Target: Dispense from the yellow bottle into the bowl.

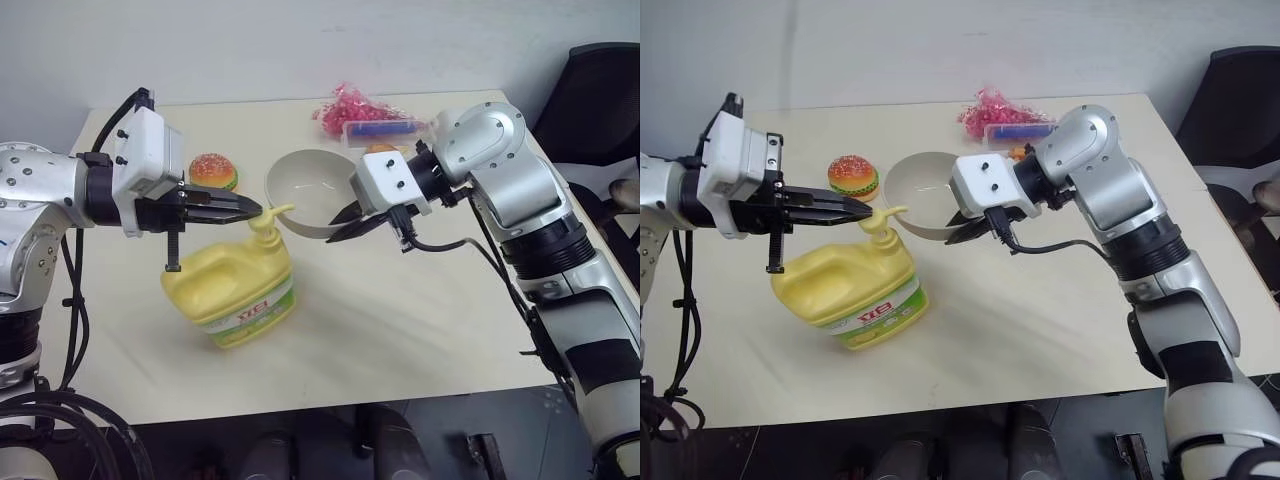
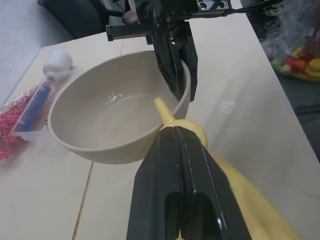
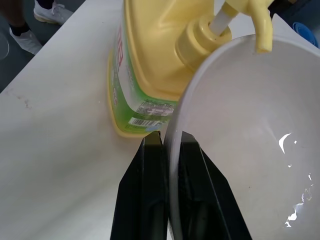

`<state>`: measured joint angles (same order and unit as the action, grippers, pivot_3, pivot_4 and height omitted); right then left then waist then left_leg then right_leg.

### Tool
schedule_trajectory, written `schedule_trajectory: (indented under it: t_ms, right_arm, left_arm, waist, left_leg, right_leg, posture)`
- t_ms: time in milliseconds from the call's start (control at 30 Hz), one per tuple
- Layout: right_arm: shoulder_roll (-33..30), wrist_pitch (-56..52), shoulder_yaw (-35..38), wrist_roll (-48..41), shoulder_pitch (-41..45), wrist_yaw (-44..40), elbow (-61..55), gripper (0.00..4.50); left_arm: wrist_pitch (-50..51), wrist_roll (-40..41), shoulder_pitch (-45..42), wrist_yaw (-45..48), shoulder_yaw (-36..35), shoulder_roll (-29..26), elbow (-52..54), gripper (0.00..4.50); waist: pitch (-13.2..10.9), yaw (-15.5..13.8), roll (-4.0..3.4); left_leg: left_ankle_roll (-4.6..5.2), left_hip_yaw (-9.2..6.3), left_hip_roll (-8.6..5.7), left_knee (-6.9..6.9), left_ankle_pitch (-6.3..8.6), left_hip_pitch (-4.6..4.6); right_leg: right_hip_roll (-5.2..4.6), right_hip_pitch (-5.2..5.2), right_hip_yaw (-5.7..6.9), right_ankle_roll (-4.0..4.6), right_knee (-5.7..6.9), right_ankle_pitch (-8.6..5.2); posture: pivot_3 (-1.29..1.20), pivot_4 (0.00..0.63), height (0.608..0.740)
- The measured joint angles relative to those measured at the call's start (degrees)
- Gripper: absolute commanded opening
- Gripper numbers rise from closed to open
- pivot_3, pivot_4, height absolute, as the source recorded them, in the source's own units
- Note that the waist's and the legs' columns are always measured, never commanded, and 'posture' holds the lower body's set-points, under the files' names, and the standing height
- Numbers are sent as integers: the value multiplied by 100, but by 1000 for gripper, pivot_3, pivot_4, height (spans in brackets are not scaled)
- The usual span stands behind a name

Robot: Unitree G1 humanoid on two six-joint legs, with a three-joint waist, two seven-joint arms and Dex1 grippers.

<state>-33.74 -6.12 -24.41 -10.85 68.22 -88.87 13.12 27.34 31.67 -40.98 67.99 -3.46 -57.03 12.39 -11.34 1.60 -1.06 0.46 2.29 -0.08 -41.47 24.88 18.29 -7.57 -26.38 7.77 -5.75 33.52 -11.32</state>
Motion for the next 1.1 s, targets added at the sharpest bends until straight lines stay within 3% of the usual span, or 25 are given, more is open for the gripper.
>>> schedule_trajectory:
  t_ms: [1100]
  right_arm:
    - [-196,-327,-261,-264,-67,-8,-486,0]
  left_arm:
    - [-1253,-729,-3,436,253,-23,-381,24]
  waist:
    - [81,9,-24]
  left_leg:
    - [0,14,1,7,0,-20]
  right_leg:
    - [2,5,-10,5,9,-3]
  posture:
    - [0,150,740]
